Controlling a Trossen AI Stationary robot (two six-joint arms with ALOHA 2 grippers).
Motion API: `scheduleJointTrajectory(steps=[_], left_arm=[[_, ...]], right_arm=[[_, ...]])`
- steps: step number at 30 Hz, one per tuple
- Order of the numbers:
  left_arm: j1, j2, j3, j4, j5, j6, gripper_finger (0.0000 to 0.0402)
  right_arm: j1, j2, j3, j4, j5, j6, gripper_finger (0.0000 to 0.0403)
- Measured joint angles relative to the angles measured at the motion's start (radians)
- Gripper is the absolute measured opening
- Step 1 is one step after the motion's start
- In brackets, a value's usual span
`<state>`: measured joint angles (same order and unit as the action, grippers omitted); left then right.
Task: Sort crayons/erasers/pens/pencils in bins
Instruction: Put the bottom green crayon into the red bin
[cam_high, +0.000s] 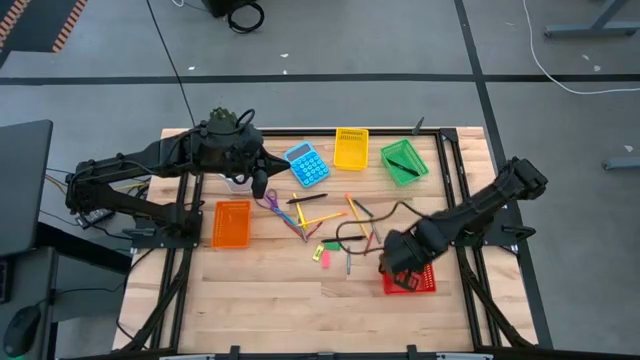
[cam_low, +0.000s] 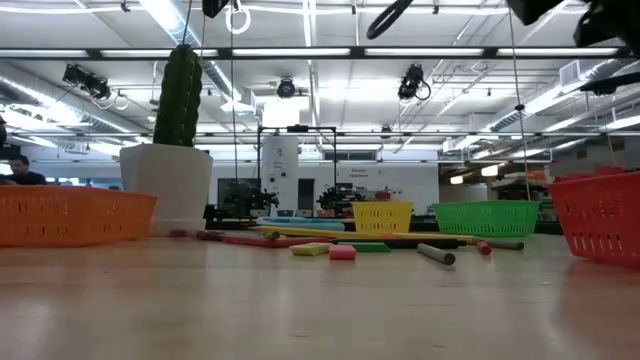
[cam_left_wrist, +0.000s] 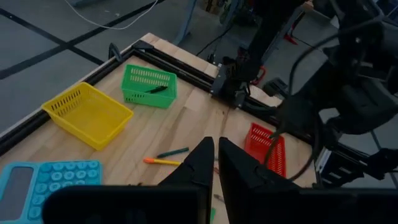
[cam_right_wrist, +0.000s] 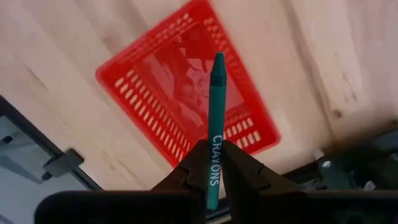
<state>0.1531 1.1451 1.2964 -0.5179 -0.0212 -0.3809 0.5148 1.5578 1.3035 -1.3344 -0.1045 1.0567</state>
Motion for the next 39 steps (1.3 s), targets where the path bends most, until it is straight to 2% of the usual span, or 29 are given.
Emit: scheduleJointTrajectory(steps=[6,10,15,25,31,39], left_arm=[[0.000,0.000,0.000,0.000,0.000,-0.001,0.0024],[0.000,-0.014,0.000,0.000,0.000,-0.055,0.0029],[-0.002,-0.013,0.000,0.000,0.000,-0.096,0.0030],[-0.046,-0.015,0.000,0.003,0.002,-0.097,0.0028],[-0.058,-0.015,0.000,0.004,0.002,-0.097,0.0030],[-0.057,-0.015,0.000,0.004,0.000,-0.095,0.0025]], right_arm=[[0.058,0.002,-0.117,0.231,0.003,0.090,0.0044],[0.058,0.002,-0.180,0.233,0.020,0.146,0.0044],[0.064,0.001,-0.226,0.296,0.026,0.119,0.0044],[0.065,0.000,-0.339,0.405,0.046,0.103,0.0044],[0.061,0.000,-0.416,0.537,0.021,0.117,0.0044],[0.056,0.000,-0.461,0.574,0.018,0.138,0.0044]])
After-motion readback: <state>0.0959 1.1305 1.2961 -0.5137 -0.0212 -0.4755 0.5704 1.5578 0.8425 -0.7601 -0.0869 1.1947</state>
